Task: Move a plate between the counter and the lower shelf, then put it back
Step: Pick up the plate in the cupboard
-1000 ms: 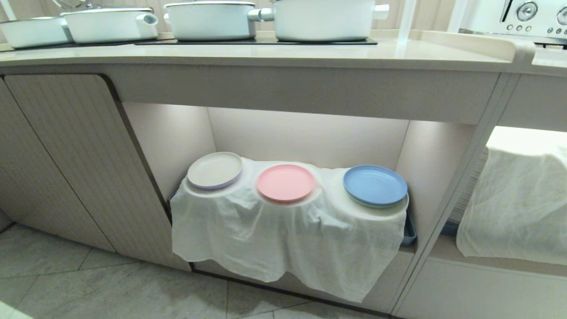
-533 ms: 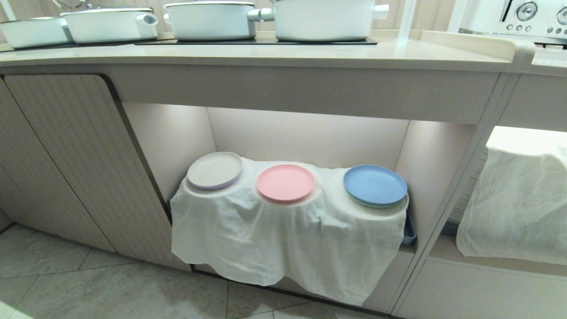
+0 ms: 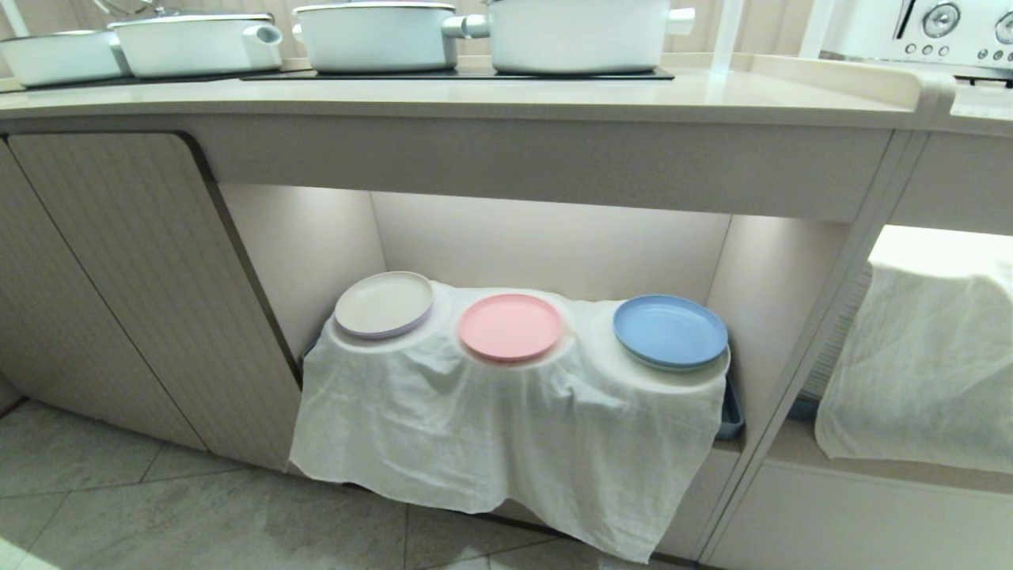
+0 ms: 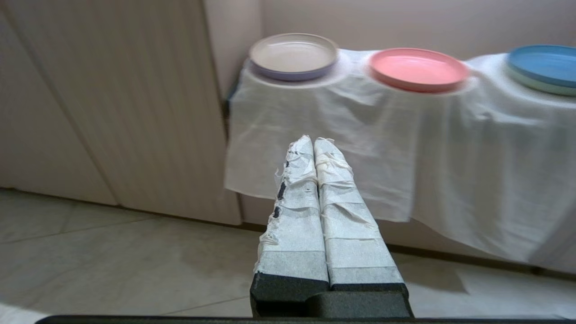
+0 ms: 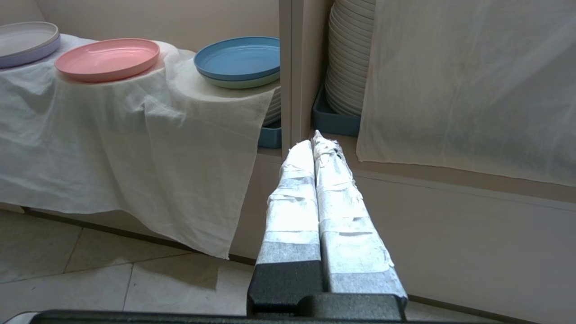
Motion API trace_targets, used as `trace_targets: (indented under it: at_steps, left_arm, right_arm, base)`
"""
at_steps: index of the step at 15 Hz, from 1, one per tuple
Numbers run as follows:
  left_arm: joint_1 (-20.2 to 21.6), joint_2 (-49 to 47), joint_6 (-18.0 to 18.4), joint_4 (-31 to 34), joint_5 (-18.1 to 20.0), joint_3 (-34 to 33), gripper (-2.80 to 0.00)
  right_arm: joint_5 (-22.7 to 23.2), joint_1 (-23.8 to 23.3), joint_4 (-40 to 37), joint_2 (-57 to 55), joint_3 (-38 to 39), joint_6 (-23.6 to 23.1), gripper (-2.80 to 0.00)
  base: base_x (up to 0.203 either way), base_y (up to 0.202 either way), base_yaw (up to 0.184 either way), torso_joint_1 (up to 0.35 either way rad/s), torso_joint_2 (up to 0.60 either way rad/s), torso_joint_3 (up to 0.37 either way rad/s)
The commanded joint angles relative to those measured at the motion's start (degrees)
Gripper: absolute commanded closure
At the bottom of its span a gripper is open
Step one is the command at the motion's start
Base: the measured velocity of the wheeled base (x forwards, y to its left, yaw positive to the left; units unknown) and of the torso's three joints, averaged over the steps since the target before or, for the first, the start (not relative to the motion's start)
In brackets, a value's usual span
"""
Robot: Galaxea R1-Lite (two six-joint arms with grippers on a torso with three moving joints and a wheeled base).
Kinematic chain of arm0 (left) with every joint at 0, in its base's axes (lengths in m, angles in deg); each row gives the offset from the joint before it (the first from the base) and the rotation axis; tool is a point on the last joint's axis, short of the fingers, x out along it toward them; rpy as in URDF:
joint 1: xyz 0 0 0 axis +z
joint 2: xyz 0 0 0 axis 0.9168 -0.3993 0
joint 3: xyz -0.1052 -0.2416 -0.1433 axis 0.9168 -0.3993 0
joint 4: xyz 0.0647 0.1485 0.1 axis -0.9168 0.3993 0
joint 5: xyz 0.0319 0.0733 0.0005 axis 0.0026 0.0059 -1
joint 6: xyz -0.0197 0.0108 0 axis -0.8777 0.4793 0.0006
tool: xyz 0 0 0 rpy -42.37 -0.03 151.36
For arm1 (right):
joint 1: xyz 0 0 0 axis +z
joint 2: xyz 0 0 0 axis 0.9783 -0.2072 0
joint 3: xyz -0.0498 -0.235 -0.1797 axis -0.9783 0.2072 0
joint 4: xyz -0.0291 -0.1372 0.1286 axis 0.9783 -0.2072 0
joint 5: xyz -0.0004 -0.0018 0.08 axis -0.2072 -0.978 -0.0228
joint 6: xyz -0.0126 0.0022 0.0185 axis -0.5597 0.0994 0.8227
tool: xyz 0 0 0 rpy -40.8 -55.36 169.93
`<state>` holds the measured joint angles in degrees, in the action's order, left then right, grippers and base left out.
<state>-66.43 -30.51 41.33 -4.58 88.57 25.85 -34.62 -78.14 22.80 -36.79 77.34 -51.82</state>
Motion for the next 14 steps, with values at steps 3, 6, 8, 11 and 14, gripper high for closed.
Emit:
trace_targets:
  at_steps: [3, 6, 8, 11, 14]
  left_arm:
    - [-0.4, -12.7, -2.0, 1.4, 4.6, 7.8, 0.0]
    - [-1.4, -24.2, -5.4, 1.5, 5.9, 13.0, 0.0]
    - [-1.9, -33.2, -7.6, 1.5, 7.5, 17.4, 0.0]
    - [-2.2, -46.9, -10.6, 1.4, 12.6, 23.7, 0.0]
    - [-2.6, -61.5, -11.7, 1.4, 16.6, 28.1, 0.0]
  right_arm:
    - [0.0, 0.0, 0.0, 0.0, 0.0, 0.0, 0.0]
    - [0.0, 0.0, 0.0, 0.0, 0.0, 0.0, 0.0]
    - [0.0, 0.0, 0.0, 0.0, 0.0, 0.0, 0.0]
    - [0.0, 0.0, 0.0, 0.0, 0.0, 0.0, 0.0]
    - [0.0, 0.0, 0.0, 0.0, 0.0, 0.0, 0.0]
  base:
    - [0.0, 0.0, 0.0, 0.0, 0.0, 0.0]
    - [0.0, 0.0, 0.0, 0.0, 0.0, 0.0]
    - [0.0, 0.0, 0.0, 0.0, 0.0, 0.0]
    - [0.0, 0.0, 0.0, 0.0, 0.0, 0.0]
    - [0.0, 0.0, 0.0, 0.0, 0.0, 0.0]
